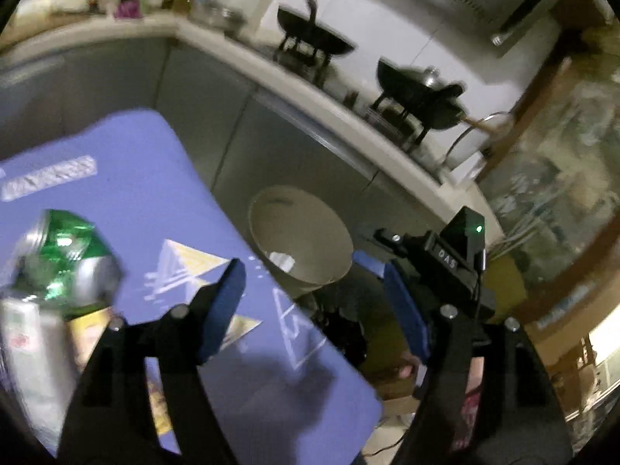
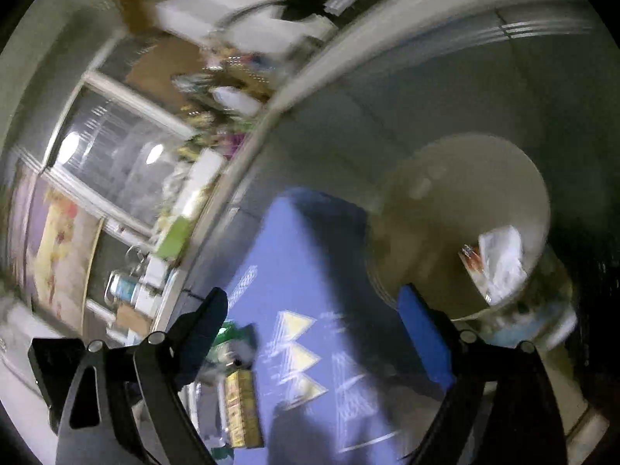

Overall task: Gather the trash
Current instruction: 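Move the right gripper toward the white box while the left gripper approaches the paper cup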

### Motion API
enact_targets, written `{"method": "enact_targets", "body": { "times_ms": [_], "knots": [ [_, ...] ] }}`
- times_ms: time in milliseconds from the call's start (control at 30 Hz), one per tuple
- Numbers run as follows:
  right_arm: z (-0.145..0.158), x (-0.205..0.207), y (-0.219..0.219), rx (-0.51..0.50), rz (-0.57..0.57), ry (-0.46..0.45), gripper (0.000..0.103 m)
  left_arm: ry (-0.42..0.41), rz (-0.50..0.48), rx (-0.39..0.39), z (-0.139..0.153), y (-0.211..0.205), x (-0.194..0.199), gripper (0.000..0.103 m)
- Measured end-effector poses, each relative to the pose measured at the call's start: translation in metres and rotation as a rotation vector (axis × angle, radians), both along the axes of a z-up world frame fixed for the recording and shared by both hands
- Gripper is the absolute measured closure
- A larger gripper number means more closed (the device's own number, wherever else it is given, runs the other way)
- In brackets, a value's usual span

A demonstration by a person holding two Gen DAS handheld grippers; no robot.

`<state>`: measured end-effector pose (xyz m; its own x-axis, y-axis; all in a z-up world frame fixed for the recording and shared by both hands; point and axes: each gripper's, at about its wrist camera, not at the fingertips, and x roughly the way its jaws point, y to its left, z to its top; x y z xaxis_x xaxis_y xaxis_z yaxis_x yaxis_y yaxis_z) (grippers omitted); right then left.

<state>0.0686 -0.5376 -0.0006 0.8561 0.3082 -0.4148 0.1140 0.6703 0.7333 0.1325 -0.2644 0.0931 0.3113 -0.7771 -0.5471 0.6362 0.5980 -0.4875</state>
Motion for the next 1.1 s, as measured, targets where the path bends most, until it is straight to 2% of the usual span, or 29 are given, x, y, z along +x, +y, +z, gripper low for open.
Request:
{"method": "enact_targets", "body": {
  "times_ms": [67,100,133,200,267,367,433,533,633,833,933,1000,1100],
  "knots": [
    [0.024,-0.017,0.035,-0.109,0.011,-0.077,0.017,-0.053,0.035,-0.025,0.011,0.047,-0.016,0.032],
    [0.029,-0.026,0.05,-0.131,-0.002,-0.114,0.017,-0.078,0.065,-0.034,0.015,0.073,-0.022,0.032],
    [0.027,-0.032,0.062,-0.108,0.005,-0.134,0.017,-0.094,0.09,-0.038,0.016,0.091,-0.026,0.032],
    [0.007,-0.027,0.082,0.005,0.082,-0.083,0.018,-0.121,0.162,-0.031,0.016,0.133,-0.033,0.032],
    [-0.013,-0.025,0.1,0.084,0.125,-0.059,0.022,-0.128,0.244,-0.003,0.012,0.178,-0.04,0.032],
    [-0.034,-0.024,0.132,0.081,0.173,-0.012,0.037,-0.121,0.371,0.042,0.006,0.238,-0.046,0.032],
    [-0.043,-0.022,0.153,0.103,0.219,0.013,0.05,-0.105,0.465,0.063,-0.001,0.279,-0.049,0.032],
    [-0.045,-0.018,0.185,0.089,0.281,0.036,0.054,-0.049,0.575,0.065,-0.018,0.33,-0.055,0.032],
    [-0.043,-0.017,0.211,0.055,0.326,0.054,0.054,0.017,0.625,0.057,-0.04,0.359,-0.056,0.032],
    [-0.042,-0.024,0.259,-0.025,0.396,0.086,0.053,0.03,0.62,0.057,-0.057,0.371,-0.058,0.032],
    [-0.033,-0.023,0.279,-0.056,0.436,0.084,0.053,0.052,0.641,0.077,-0.067,0.379,-0.045,0.032],
    [-0.024,-0.019,0.292,-0.086,0.457,0.077,0.053,0.108,0.642,0.046,-0.077,0.389,-0.036,0.032],
    [-0.01,-0.006,0.312,-0.112,0.486,0.07,0.053,0.195,0.631,-0.049,-0.092,0.4,-0.025,0.032]
  ]
}}
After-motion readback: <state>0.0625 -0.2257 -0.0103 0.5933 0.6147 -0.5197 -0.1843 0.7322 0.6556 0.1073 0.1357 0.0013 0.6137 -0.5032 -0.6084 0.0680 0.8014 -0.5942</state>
